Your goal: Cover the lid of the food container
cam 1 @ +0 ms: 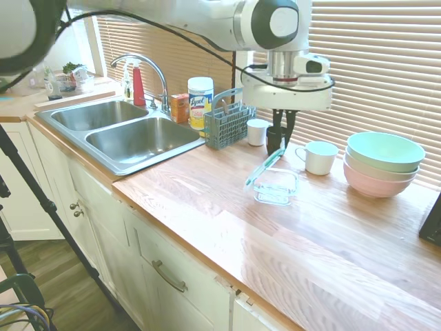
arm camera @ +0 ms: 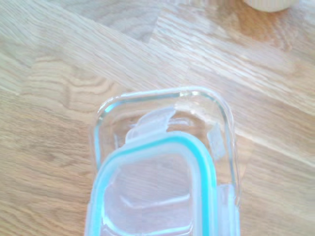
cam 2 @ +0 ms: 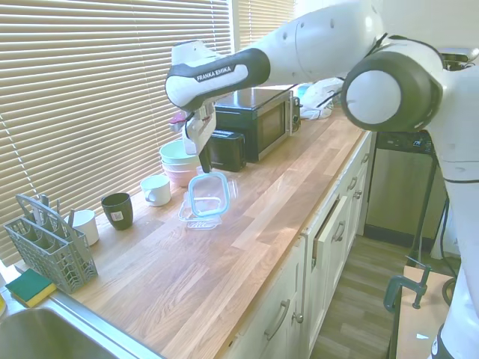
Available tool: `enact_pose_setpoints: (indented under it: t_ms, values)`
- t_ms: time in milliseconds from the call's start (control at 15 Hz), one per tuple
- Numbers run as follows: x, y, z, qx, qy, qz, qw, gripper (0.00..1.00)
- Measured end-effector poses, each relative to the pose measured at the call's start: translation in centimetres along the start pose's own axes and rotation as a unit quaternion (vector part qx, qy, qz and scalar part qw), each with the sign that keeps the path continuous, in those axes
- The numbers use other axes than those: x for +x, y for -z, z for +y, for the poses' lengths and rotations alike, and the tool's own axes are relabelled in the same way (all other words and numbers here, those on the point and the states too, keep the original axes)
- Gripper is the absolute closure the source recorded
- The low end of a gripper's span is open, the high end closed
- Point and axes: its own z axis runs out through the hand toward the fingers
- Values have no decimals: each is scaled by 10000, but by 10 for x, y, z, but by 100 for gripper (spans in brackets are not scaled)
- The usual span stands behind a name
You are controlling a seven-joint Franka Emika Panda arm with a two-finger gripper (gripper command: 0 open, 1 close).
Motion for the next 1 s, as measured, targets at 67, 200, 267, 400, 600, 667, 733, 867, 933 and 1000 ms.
enact_pose_setpoints:
  t_ms: [67, 200, 267, 400, 600, 667, 733, 867, 933, 1000]
  values:
    - [9, -6, 2, -30, 102, -30, 9999, 100]
    - [26, -23, 6, -87, 225, -72, 9997, 100]
    - [33, -34, 6, -115, 226, -86, 9996, 100]
    - [44, -53, -6, -175, 279, -103, 9994, 100]
    - [52, -61, -18, -229, 309, -111, 9992, 100]
    - [54, -63, -19, -264, 301, -131, 9991, 100]
    - [56, -65, -19, -321, 296, -159, 9989, 100]
    - [61, -76, -22, -489, 304, -206, 9981, 100]
    - [63, -84, -25, -571, 311, -229, 9976, 100]
    - [65, -91, -28, -630, 324, -235, 9972, 100]
